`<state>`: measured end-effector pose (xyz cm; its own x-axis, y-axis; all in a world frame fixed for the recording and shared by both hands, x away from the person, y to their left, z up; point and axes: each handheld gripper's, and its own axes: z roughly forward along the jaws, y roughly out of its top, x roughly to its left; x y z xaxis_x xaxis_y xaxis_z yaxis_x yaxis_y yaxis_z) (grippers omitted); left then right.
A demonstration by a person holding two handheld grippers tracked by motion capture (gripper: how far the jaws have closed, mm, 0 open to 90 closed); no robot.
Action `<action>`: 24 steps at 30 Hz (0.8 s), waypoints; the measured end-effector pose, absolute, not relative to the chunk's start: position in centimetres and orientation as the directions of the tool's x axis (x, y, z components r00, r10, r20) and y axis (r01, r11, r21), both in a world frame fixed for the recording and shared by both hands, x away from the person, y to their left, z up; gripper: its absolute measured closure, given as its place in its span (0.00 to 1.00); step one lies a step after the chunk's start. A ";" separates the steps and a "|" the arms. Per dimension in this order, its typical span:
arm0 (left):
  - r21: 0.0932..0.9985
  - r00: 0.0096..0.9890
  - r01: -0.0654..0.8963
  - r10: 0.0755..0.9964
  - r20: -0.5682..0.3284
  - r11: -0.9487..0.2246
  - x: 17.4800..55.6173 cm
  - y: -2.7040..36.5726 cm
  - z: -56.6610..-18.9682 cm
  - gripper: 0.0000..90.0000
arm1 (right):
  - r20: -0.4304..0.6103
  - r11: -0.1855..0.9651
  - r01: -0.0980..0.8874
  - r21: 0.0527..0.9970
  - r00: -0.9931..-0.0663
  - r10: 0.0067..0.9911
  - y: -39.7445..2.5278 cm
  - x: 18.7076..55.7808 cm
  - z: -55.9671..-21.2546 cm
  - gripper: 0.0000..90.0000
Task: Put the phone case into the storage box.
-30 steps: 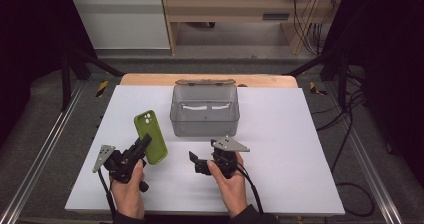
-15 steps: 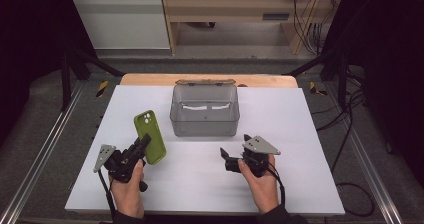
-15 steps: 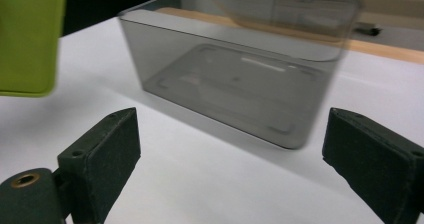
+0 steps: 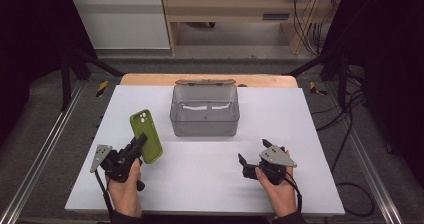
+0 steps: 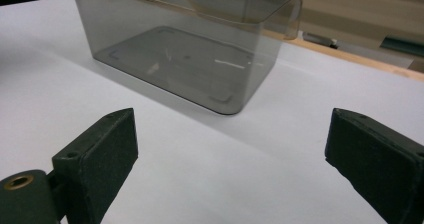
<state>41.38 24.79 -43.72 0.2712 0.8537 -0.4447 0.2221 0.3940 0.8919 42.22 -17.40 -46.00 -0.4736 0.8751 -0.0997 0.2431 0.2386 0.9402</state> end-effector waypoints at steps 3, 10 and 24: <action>0.893 0.271 0.219 0.855 -0.442 0.392 41.3 24.9 -43.6 0.86 | -0.075 0.204 0.221 0.954 -0.483 0.873 -18.4 42.3 -45.8 0.07; 0.897 0.265 0.206 0.860 -0.436 0.391 41.2 25.3 -42.9 0.85 | -0.071 0.160 0.155 0.975 -0.466 0.882 -20.7 42.2 -45.4 0.08; 0.910 0.273 0.179 0.870 -0.411 0.374 41.1 25.7 -41.3 0.85 | -0.055 0.150 0.158 0.976 -0.487 0.872 -20.5 41.8 -46.3 0.08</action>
<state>41.07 25.68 -41.30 0.2730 0.8696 -0.4114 0.1790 0.3743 0.9099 41.76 -20.45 -46.28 -0.4872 0.8716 -0.0546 0.1581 0.1496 0.9760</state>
